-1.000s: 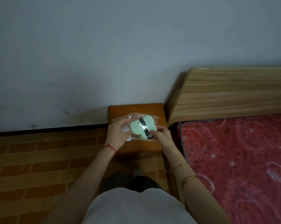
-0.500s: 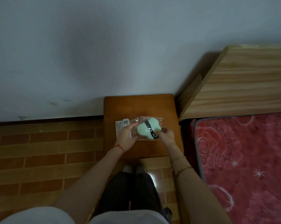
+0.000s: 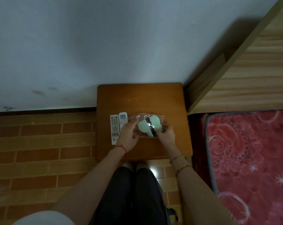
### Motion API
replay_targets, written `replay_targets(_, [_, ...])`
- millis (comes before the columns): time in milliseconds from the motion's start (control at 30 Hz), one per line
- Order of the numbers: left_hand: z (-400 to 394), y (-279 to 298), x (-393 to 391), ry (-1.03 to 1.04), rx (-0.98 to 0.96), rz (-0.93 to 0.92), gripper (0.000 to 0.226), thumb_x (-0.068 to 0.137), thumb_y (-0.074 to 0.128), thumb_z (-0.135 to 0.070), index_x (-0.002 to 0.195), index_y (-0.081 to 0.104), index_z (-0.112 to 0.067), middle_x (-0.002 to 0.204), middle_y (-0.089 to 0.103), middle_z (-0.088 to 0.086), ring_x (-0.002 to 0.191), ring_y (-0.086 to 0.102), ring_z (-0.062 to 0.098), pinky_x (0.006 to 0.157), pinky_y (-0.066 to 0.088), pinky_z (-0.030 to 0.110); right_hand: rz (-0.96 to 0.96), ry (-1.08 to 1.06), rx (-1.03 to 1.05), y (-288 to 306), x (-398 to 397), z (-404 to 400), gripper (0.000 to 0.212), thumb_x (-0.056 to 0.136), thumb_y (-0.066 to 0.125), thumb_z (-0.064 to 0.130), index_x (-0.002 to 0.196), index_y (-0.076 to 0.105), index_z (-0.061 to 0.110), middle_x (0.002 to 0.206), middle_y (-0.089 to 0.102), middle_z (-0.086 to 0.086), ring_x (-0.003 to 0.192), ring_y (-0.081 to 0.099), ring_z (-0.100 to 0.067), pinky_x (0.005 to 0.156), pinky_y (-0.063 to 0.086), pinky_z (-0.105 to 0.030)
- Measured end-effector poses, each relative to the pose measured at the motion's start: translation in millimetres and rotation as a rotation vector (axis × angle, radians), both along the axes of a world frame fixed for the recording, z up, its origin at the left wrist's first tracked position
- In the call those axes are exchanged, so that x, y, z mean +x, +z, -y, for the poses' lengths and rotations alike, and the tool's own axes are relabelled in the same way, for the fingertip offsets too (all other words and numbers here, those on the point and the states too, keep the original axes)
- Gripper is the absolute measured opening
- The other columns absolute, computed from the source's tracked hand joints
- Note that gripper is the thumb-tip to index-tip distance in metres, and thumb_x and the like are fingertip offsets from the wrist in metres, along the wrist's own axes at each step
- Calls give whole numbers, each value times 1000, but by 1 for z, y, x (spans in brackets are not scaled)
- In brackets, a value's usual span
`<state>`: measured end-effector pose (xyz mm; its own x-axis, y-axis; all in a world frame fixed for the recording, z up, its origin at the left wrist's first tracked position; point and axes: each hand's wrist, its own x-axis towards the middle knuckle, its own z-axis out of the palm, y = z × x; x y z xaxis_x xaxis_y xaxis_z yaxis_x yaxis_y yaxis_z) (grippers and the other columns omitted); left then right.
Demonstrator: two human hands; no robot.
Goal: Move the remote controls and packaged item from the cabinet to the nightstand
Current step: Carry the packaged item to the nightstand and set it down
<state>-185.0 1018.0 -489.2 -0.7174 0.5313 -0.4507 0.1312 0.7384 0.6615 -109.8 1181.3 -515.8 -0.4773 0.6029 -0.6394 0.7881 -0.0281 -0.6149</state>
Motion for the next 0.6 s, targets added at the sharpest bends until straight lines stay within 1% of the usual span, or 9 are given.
replay_targets(100, [0,1,-1,27,-8,4,58,88,63,-33,141,40,-34,138,52,-1,132,42,18,110,40,46,9,29,-1,4,3,-2,56,85,71,17,134,45,6,133,56,-11,125,53,-27,91,49,-27])
replay_targets(233, [8,17,0,54,-19,8,64,87,63,-45,144,38,-32,141,51,0,135,39,20,110,38,47,35,78,22,25,3,-3,57,88,67,15,138,43,4,136,54,-12,126,52,-26,92,46,-27])
replay_targets(300, [14,33,1,68,-20,0,64,85,61,-52,142,41,-30,141,50,-1,135,40,19,110,38,48,42,107,64,47,3,-2,53,89,65,16,137,44,4,135,55,-12,125,53,-28,96,49,-31])
replay_targets(333, [15,49,2,65,-13,-14,63,84,59,-53,140,43,-29,140,51,-2,134,42,19,110,39,49,33,135,96,60,3,-1,50,90,64,16,135,46,4,133,57,-13,124,54,-29,99,49,-35])
replay_targets(367, [17,66,3,64,-6,-32,60,85,58,-51,139,45,-27,139,52,-1,133,43,19,111,39,48,29,175,133,74,3,1,47,90,63,16,133,48,4,131,57,-14,123,53,-30,100,49,-40])
replay_targets(433, [23,102,5,39,-15,-104,53,90,61,-32,139,47,-18,141,51,5,134,42,23,114,33,39,23,279,234,107,4,6,46,90,61,16,132,48,5,130,55,-16,122,50,-32,102,45,-42])
replay_targets(467, [26,119,5,25,-32,-152,52,90,62,-23,139,47,-14,142,50,7,135,40,24,113,31,35,22,332,288,125,5,9,47,90,60,17,134,47,6,131,54,-15,123,48,-31,102,43,-42])
replay_targets(500, [31,135,5,11,-56,-198,53,90,62,-19,139,46,-12,143,49,8,135,39,25,112,30,33,19,380,343,145,6,13,50,91,60,18,137,45,8,133,53,-14,125,46,-30,103,42,-41])
replay_targets(600, [45,186,6,-2,-97,-280,56,89,62,-18,142,45,-14,145,47,5,138,35,22,115,28,34,-22,489,494,200,9,23,53,93,58,22,141,41,11,140,49,-9,131,41,-26,108,36,-38])
